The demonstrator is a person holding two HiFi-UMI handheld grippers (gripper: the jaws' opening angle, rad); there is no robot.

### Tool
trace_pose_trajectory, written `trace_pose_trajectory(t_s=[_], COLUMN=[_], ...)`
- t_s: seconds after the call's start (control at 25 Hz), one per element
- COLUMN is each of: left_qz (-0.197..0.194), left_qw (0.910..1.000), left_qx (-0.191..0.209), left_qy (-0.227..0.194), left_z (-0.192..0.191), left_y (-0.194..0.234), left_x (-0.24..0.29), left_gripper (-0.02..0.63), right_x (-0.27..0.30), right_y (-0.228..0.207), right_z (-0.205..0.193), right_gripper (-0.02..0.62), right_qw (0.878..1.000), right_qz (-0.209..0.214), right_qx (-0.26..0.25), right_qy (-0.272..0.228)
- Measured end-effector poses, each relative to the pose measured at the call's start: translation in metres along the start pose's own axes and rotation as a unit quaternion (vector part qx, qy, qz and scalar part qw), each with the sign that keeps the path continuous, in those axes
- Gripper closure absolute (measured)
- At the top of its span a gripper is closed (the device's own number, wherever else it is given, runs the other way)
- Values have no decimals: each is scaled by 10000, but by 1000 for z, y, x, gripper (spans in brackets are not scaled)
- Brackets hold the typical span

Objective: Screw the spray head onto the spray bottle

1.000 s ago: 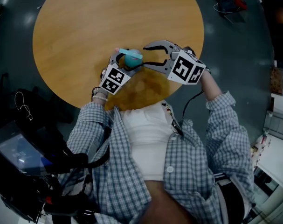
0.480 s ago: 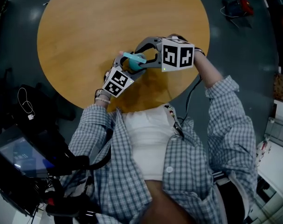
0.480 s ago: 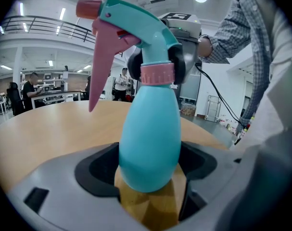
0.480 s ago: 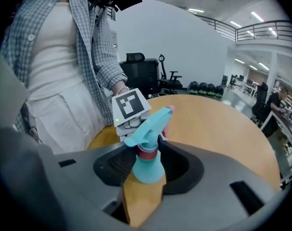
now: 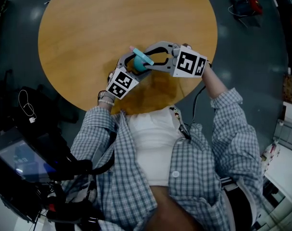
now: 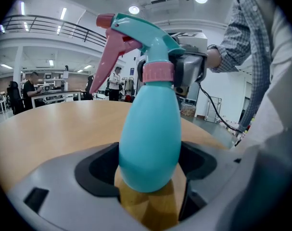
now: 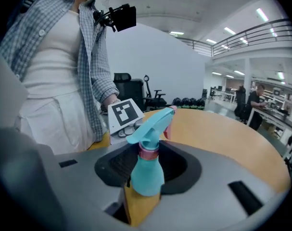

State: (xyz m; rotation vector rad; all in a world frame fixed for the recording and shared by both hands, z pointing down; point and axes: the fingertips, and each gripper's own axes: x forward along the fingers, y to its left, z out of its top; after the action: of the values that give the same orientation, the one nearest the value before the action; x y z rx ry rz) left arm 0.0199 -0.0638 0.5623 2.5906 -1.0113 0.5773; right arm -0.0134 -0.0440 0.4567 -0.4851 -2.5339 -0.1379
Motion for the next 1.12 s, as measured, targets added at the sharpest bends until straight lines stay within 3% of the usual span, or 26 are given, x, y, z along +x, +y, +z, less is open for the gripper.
trace_pose_trajectory(t_s=[0.16,0.32,0.48,0.68,0.76,0.84,0.96,1.12], left_qz=[10,49,97,167,183,186,175,142], left_qw=[10000,10000,9999,9998,9998,9998,9998,9998], left_qx=[-16,-37,-79,-63,-52,-72,-98,-114], left_qy=[12,1,-6,-3,-1,-9,-15,-20], left_z=[2,1,2,1,0,0,1,1], left_y=[1,2,5,6,7,8,9,9], left_x=[-1,-1,-1,-2,-2,-2,-1,-1], left_gripper=[216,216,216,216,216,216,216,216], right_x=[-3,-3,-6,-7,-7,-6,-5,2], right_y=[-3,-6,-11,-10,-10,-13,-16,-9], right_z=[0,-1,-1,-3,-4,-5,-7,-9], right_gripper=[469,468,468,469,469,469,469,452], right_qw=[9936,9708,9376,8811,8606,8503,8609,9132], right_qz=[-1038,-2201,-3228,-4476,-4796,-4901,-4618,-3668], right_qx=[244,578,879,1340,1556,1708,1921,1645], right_qy=[-382,-765,-944,-727,-723,-868,-929,-666])
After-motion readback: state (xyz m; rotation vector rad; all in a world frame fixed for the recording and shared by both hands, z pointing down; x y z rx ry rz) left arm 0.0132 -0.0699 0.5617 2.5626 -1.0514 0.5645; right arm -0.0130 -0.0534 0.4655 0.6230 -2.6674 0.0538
